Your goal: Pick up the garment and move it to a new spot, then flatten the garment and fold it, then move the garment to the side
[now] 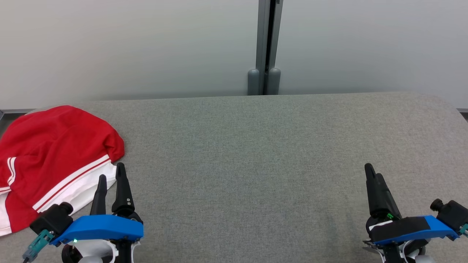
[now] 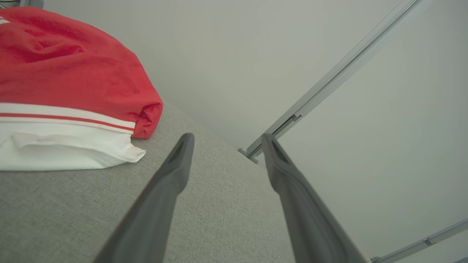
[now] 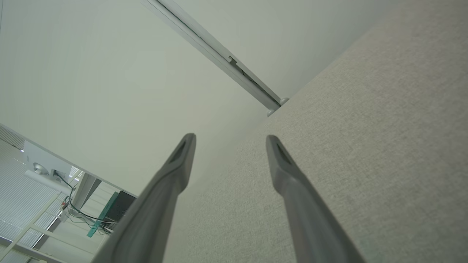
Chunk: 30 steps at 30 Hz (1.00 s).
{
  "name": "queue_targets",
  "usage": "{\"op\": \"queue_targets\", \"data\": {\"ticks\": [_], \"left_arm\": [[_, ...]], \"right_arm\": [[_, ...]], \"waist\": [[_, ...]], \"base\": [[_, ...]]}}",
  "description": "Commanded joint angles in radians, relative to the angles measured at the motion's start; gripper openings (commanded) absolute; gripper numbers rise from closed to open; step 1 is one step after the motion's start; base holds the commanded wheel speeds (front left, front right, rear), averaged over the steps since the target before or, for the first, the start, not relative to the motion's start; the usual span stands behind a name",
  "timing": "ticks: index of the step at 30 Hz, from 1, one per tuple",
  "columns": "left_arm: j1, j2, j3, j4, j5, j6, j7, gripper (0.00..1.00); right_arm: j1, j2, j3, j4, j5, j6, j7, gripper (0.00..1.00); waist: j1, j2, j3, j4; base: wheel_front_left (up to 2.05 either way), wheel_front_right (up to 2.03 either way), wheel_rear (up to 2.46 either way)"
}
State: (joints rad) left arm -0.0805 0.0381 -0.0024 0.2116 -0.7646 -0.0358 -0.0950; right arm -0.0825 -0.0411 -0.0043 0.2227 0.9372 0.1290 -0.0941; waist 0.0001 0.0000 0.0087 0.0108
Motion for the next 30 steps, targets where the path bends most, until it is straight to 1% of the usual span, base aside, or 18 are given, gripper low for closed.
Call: {"op": "queue_targets", "data": {"ticks": [1,15,30], "left_arm": [[-0.027,0.008,-0.004,-0.009,0.047,0.005,-0.013,1.0],[-0.024,0.01,-0.025,0.012,0.233,0.01,-0.052,1.0],[-0.027,0.011,-0.045,0.043,0.377,0.02,-0.087,1.0]], "right_arm": [[-0.018,-0.008,0.007,-0.013,-0.042,0.001,-0.014,1.0],[-0.021,-0.009,0.027,-0.001,-0.218,0.002,-0.054,1.0],[-0.018,-0.01,0.044,0.012,-0.368,0.002,-0.088,1.0]], "waist": [[0.0,0.0,0.0,0.001],[0.0,0.0,0.002,0.005],[0.0,0.0,0.002,0.011]], "base": [[0.0,0.0,0.0],[0.0,0.0,0.0],[0.0,0.0,0.0]]}}
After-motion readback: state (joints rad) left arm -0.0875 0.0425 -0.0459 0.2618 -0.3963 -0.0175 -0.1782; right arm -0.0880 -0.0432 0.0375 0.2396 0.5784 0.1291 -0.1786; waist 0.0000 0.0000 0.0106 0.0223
